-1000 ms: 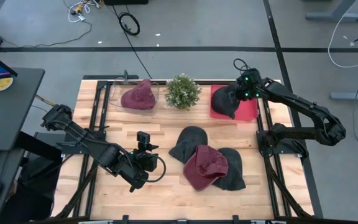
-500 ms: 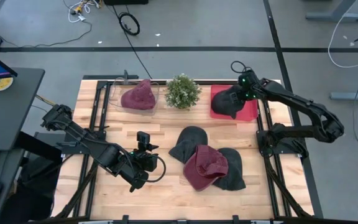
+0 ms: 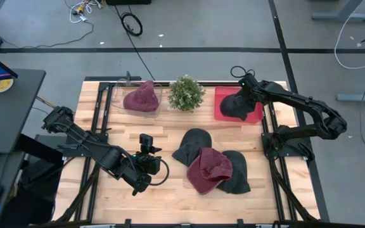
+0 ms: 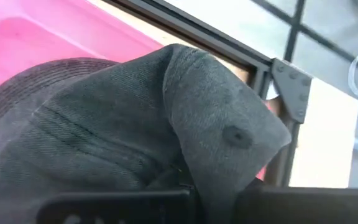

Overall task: Pick & Place hat
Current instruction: Put the left black cap into the pink bin

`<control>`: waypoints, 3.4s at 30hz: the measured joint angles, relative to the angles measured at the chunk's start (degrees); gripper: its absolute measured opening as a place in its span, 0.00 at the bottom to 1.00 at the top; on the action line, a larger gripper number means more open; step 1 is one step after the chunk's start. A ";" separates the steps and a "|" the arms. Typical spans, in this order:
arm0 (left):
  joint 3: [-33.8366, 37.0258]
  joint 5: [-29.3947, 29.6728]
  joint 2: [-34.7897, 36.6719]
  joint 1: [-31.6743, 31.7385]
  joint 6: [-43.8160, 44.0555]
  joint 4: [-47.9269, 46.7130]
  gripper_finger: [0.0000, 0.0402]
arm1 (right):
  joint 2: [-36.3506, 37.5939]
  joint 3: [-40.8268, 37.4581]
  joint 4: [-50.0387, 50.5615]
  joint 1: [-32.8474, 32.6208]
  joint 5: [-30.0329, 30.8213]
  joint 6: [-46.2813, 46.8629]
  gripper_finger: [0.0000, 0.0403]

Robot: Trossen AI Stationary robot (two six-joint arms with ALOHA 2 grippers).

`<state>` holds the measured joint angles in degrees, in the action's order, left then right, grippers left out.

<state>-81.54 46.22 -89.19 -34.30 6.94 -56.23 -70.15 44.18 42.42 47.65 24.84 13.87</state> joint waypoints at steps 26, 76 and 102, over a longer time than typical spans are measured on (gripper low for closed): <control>0.00 0.00 0.00 0.00 0.37 0.00 0.40 | 0.00 -0.02 5.26 -3.11 3.65 2.55 0.33; 0.00 -0.02 0.00 0.04 0.35 -0.02 0.40 | 8.66 -2.64 12.01 -18.35 -11.01 19.71 0.03; 0.00 -0.02 0.00 0.11 0.39 -0.02 0.40 | 6.81 -7.83 10.14 -14.94 -1.90 22.51 0.02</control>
<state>-81.54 46.19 -89.19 -34.20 7.33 -56.25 -63.34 36.35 52.57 32.71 22.94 36.38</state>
